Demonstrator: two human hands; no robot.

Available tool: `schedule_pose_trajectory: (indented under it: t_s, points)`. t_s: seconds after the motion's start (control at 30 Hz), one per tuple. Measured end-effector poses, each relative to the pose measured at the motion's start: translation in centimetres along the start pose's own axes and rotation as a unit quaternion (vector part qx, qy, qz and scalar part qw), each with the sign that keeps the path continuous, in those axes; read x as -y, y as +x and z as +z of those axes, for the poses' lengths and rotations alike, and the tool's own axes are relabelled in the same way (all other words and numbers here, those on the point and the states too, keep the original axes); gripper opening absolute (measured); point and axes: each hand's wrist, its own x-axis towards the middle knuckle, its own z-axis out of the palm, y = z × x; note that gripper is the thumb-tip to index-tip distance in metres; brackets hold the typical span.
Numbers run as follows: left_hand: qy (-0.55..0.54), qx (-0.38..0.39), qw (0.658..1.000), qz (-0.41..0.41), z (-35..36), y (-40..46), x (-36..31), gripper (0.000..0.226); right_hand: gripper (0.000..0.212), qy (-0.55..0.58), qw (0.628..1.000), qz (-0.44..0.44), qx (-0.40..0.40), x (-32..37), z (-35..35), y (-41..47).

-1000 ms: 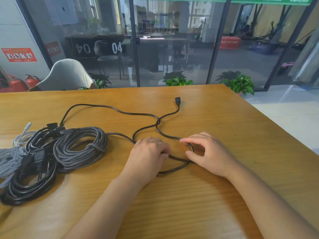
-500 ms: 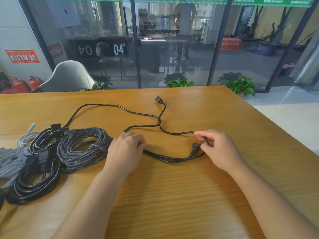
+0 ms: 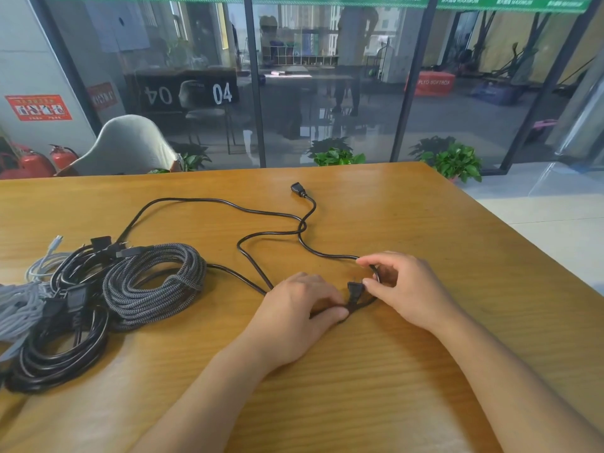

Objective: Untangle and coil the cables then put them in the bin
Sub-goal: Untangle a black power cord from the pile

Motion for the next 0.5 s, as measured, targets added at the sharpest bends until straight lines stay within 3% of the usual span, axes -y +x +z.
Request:
schedule_pose_trajectory:
  t_s: [0.13,0.3,0.5]
  points:
    - [-0.083,-0.061,0.993,-0.051,-0.58,0.18,-0.24,0.013,0.021,-0.012,1.0,0.023,0.0,0.32,0.06,-0.01]
    - [-0.147,-0.027,0.985,-0.089,-0.78,0.03,-0.53,0.014,0.025,-0.002,0.999,0.035,0.014,0.46,-0.22,-0.17]
    - [-0.146,-0.013,0.982,-0.119,-0.93,-0.02,-0.64,0.024,0.034,-0.027,0.998,0.021,0.055,0.64,-0.46,-0.23]
